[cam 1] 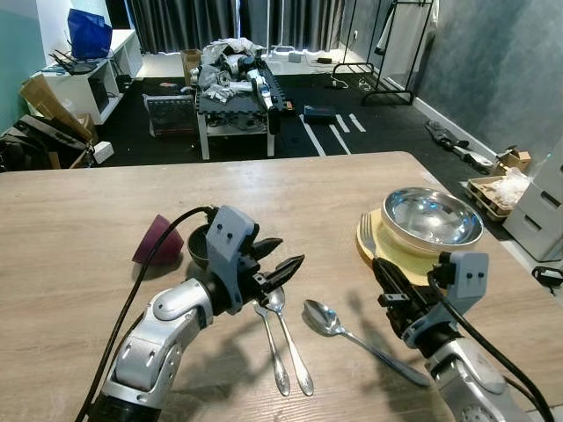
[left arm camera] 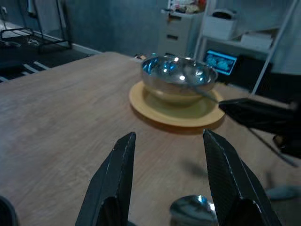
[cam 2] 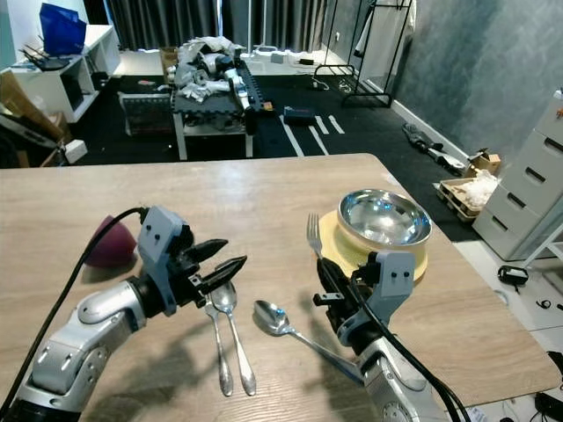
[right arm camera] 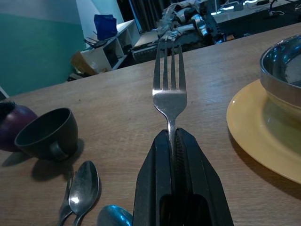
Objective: Setting the table
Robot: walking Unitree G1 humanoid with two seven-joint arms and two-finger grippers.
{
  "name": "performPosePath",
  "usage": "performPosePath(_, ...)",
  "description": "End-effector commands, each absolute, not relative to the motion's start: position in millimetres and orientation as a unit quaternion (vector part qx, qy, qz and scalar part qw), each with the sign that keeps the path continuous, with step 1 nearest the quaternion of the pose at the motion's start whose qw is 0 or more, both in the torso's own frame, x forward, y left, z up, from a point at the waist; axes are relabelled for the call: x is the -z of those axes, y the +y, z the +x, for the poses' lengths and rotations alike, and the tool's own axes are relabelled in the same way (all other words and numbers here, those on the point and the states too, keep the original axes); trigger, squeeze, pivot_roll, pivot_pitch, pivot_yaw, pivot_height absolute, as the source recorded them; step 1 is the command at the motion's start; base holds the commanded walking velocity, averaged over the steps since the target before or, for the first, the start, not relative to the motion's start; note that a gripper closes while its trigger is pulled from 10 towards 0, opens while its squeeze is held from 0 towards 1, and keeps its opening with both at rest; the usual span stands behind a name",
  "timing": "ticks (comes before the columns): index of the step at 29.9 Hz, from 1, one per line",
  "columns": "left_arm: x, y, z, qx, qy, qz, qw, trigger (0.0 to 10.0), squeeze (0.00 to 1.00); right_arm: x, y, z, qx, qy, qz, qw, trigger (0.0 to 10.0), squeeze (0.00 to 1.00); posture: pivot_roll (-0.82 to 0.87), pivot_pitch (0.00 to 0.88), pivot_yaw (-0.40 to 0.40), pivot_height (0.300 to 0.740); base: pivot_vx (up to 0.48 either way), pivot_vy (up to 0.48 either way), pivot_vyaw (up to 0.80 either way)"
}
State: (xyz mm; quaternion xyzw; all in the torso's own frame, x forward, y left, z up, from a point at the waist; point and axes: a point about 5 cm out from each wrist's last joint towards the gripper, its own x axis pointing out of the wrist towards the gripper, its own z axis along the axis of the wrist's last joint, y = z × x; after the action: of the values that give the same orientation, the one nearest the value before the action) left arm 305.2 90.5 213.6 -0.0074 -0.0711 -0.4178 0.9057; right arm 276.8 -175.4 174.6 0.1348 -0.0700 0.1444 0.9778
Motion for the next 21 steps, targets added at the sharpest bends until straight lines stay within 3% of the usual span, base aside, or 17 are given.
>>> performPosePath(1,-214,92,303,0.427,-0.065,-0.033,0.901,10.0,0.0,-178,-173,276,-0.145,-0.081,0.137,0.976,10.0,0.0,0.09,0.049,0.063,0.74,0.0,0.0,0.0)
performPosePath(6,-221,97,296,0.458,-0.065,-0.072,0.884,10.0,0.0,-187,-168,275,-0.149,-0.099,0.148,0.973,10.0,0.0,0.09,0.053,0.063,0.74,0.0,0.0,0.0)
performPosePath(17,-218,101,296,0.44,-0.058,-0.069,0.893,10.0,0.0,-189,-171,275,-0.131,-0.107,0.128,0.977,10.0,0.0,0.09,0.056,0.06,0.74,0.0,0.0,0.0)
performPosePath(21,-205,103,300,0.404,-0.038,0.014,0.914,10.0,0.0,-186,-175,276,-0.112,-0.103,0.121,0.981,10.0,0.0,0.09,0.056,0.059,0.74,0.0,0.0,0.0)
